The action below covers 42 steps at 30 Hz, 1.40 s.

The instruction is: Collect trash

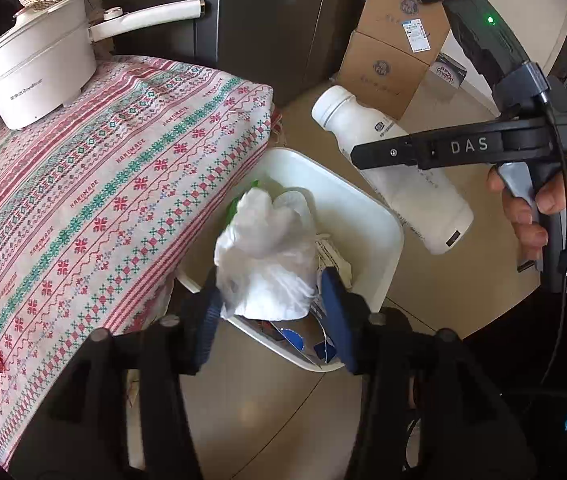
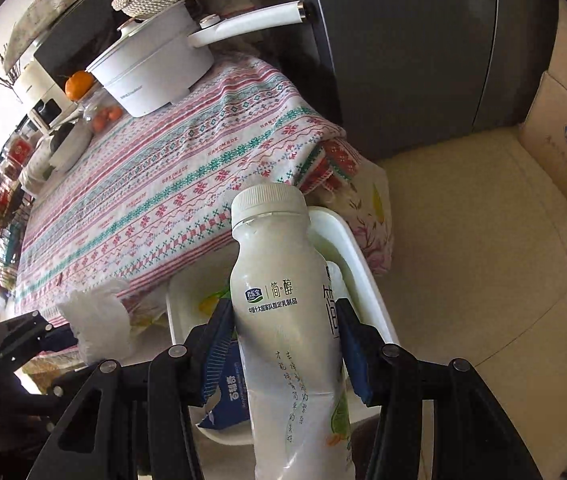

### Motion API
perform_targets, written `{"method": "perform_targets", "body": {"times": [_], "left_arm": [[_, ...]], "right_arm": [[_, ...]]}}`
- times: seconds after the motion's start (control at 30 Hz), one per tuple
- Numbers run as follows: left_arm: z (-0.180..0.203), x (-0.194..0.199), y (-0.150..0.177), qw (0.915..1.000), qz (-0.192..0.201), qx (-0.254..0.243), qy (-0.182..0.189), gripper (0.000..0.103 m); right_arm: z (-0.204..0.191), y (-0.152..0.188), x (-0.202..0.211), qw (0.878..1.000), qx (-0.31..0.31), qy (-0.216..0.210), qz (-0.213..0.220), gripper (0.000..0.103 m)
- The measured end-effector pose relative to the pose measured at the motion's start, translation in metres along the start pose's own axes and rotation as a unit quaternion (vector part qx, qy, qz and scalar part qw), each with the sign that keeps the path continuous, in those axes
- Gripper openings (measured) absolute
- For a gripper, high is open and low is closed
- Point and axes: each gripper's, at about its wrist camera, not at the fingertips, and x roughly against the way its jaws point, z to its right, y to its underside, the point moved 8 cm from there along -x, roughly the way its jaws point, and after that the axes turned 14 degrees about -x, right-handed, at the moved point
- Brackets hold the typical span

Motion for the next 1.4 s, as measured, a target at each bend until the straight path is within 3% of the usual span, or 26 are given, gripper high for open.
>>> {"method": "perform_targets", "body": {"times": [0.03,0.2,0.43,0.53,0.7,0.9,1.13,1.4], "left_arm": [[-0.001,0.001,0.000,1.0000,0.002,0.001,-0.004,0.068],[-0.013,0.004,0.002,0.9991,0.000,0.023,-0.036,0.083],[-0.041,0.018,0.025,0.9916,-0.011,0.097,-0.085,0.089],[-0.044,0.029,0.036,0.9873,-0.012,0.110,-0.114,0.096],[-0.049,0.050,0.054,0.9786,-0.009,0.146,-0.145,0.100],[-0.054,0.094,0.076,0.9590,0.001,0.188,-0.211,0.100],[-0.049,0.139,0.100,0.9355,0.050,0.250,-0.244,0.101],[-0.038,0.159,0.107,0.9281,0.068,0.249,-0.269,0.101]], "right_arm": [[0.001,0.000,0.001,1.000,-0.001,-0.001,0.000,0.052],[0.000,-0.003,0.002,1.000,-0.006,-0.005,0.007,0.052],[-0.012,-0.001,-0.010,1.000,0.010,-0.002,0.026,0.052],[-0.019,-0.003,-0.007,0.999,0.017,0.008,0.039,0.067],[-0.029,-0.003,0.022,0.997,0.020,0.011,0.076,0.074],[-0.054,0.020,0.063,0.993,0.031,-0.010,0.111,0.083],[-0.079,0.058,0.107,0.981,0.064,-0.010,0.181,0.088],[-0.091,0.090,0.125,0.976,0.079,0.001,0.205,0.089]]}}
